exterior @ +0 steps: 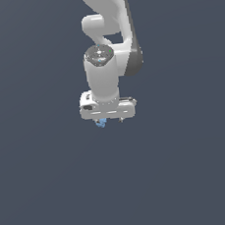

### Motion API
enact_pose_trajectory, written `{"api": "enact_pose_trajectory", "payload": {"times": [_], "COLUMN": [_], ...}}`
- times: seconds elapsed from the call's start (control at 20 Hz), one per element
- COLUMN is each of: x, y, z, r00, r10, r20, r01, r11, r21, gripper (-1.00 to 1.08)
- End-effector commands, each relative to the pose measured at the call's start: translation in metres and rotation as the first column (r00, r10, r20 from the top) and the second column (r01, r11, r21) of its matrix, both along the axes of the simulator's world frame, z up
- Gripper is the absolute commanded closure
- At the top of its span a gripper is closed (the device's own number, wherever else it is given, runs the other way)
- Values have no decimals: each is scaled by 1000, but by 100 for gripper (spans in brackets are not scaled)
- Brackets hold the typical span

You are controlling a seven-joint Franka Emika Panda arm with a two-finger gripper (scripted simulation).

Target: Pick up the object and move it to a goal position.

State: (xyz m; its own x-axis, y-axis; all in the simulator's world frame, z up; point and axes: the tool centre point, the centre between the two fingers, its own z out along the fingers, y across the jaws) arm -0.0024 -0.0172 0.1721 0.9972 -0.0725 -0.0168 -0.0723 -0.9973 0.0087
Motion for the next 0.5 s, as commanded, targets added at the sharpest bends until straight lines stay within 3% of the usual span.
{"api": "enact_pose_trajectory", "payload": {"times": [0.0,0.45], "x": [0,5], "y": [0,-37], "z": [0,19], "r00": [1000,998], "r10": [0,-56], "r20": [0,36], "r01": [0,57], "r11": [1000,998], "r21": [0,-10], "gripper": [-92,-92]}}
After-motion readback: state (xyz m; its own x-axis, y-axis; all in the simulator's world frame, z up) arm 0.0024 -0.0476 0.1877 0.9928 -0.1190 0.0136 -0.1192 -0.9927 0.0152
